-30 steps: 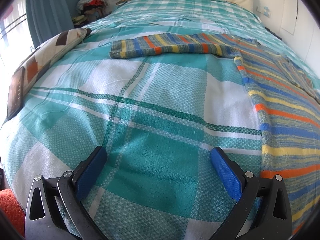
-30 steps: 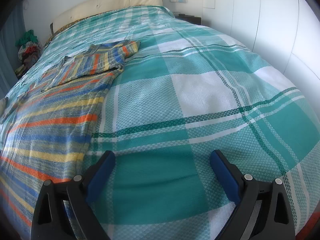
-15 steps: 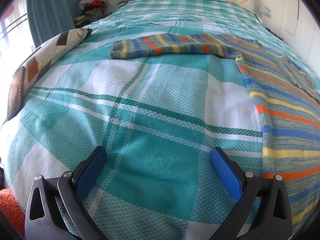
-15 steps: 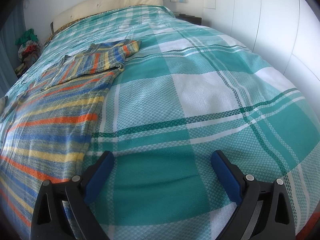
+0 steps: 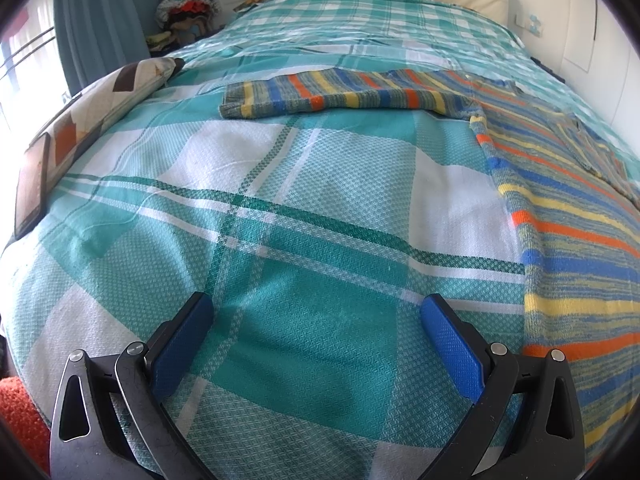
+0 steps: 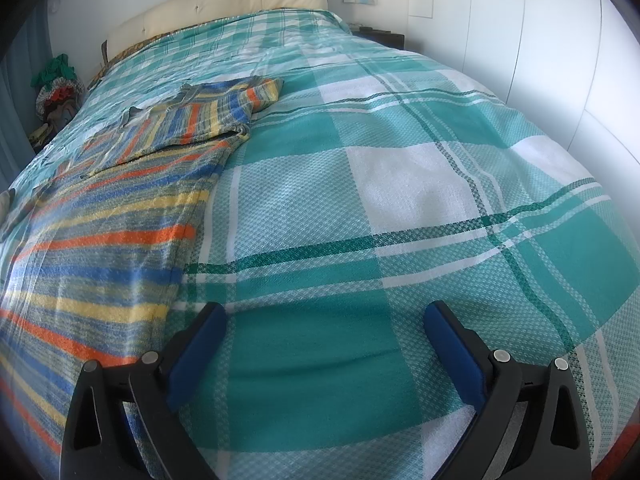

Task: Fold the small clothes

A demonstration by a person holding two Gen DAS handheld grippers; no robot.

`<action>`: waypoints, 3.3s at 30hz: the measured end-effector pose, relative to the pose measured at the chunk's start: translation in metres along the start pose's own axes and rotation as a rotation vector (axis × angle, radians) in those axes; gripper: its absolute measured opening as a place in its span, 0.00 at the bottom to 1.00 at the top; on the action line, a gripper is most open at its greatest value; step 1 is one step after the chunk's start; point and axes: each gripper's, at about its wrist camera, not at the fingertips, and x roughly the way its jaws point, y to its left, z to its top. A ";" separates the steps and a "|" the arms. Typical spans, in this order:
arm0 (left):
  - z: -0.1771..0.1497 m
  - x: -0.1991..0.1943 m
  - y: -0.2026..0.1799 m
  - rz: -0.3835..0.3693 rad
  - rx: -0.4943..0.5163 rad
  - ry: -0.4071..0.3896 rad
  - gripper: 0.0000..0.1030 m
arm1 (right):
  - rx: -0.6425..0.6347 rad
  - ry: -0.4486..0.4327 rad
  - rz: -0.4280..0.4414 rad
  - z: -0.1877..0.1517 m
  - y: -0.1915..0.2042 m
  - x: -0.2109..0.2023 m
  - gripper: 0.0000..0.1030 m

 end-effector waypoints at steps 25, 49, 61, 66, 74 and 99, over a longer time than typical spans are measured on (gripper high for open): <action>-0.001 0.001 0.002 -0.004 0.000 0.011 1.00 | -0.018 -0.010 0.009 0.000 0.000 0.005 0.99; 0.092 -0.007 0.111 -0.313 -0.410 0.010 0.99 | -0.021 -0.011 0.005 0.000 0.001 0.005 1.00; 0.153 0.097 0.104 -0.254 -0.392 0.199 0.04 | -0.028 -0.010 -0.002 0.001 0.001 0.005 1.00; 0.222 0.029 0.037 -0.323 -0.173 0.061 0.01 | -0.027 -0.009 -0.001 0.001 0.001 0.005 1.00; 0.261 -0.069 -0.185 -0.605 0.221 -0.026 0.02 | -0.030 -0.002 -0.004 0.002 0.002 0.006 1.00; 0.191 0.105 -0.167 -0.161 0.217 0.283 0.34 | -0.034 0.000 0.000 0.001 0.001 0.007 1.00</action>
